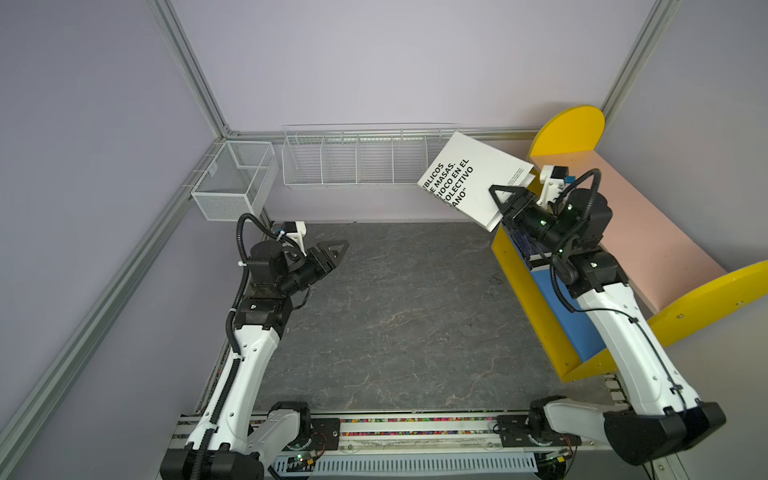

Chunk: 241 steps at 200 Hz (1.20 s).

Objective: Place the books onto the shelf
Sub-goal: 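Carry the white book to the pink shelf with the right gripper while the left withdraws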

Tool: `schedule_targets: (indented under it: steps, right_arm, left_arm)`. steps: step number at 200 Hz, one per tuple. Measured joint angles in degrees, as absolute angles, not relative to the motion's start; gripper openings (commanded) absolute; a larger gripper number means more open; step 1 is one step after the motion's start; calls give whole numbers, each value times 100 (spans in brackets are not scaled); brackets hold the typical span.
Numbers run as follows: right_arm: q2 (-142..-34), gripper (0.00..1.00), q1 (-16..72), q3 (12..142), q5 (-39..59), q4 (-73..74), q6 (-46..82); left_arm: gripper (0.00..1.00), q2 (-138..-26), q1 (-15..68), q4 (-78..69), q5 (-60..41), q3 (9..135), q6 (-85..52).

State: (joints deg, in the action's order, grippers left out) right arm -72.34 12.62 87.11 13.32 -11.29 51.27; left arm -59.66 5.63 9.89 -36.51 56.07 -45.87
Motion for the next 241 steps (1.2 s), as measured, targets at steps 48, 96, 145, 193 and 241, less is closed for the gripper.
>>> schedule_targets:
  steps: [48,96,145,193,241]
  right_arm:
    - [-6788,41,305,8967,-187,-1592,5033]
    - [-6670,41,-318,8753,-642,-1614,5352]
    - [-6838,41,-790,8781,-469,-1645,5706]
    - [-7430,49,-1000,9078,-89,-1374,5999]
    - [-7725,46,-1216,9098,102,-1063,6287]
  left_arm:
    - [62,-5966,563,593,-3649,5063,-4827]
    - [62,-5966,563,320,-3695,4831,-4941]
    - [62,-5990,563,169,-3717,4707,-5002]
    - [62,-6084,563,-19,-3732,4536,-5096]
    - [62,-6106,563,-104,-3728,4431,-5142]
